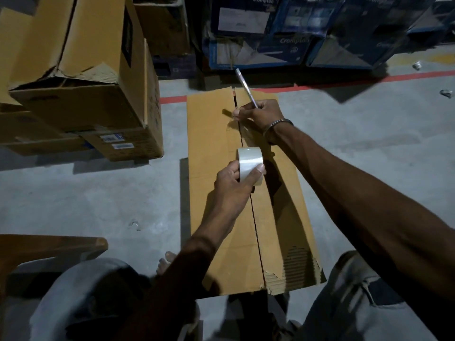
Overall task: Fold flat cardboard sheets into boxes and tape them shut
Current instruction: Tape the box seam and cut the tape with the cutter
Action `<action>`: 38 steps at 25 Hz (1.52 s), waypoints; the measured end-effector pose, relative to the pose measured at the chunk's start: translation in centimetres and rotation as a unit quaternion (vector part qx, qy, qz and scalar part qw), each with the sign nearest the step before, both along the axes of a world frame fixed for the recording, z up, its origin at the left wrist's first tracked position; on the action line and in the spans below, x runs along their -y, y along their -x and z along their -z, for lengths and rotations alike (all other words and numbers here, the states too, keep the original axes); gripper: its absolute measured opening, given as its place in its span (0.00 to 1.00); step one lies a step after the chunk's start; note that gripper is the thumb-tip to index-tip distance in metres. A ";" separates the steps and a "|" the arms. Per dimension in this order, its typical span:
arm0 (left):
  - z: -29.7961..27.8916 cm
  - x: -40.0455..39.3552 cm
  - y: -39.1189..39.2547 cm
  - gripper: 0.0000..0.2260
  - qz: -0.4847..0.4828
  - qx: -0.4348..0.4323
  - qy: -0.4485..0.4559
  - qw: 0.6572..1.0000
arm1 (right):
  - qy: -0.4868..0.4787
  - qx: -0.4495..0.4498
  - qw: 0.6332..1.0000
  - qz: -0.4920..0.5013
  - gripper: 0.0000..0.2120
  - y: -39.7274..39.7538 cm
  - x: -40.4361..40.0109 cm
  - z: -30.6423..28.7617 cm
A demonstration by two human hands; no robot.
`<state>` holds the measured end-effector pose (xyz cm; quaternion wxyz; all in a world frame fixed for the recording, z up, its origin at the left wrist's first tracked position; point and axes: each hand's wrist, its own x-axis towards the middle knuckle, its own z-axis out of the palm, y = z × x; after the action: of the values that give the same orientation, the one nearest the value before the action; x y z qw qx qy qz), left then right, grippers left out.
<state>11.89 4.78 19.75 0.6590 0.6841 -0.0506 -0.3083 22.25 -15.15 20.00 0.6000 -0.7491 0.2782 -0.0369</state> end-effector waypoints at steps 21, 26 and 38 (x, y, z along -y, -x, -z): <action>3.0 0.6 -1.2 0.22 0.074 -0.015 -0.022 0.997 | 0.119 0.014 0.993 -0.004 0.12 -13.6 7.0 4.0; 3.3 1.3 -1.5 0.21 0.055 -0.028 -0.006 0.998 | 0.139 -0.039 0.989 -0.042 0.14 -15.8 8.1 4.7; 5.0 2.5 -1.0 0.25 0.028 0.004 -0.087 0.996 | 0.210 -0.165 0.951 -0.153 0.16 -18.2 9.9 6.0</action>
<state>12.88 2.27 14.80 0.5878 0.7385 -0.0449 -0.3273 40.45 -25.08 13.99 0.3733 -0.8875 0.2411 0.1215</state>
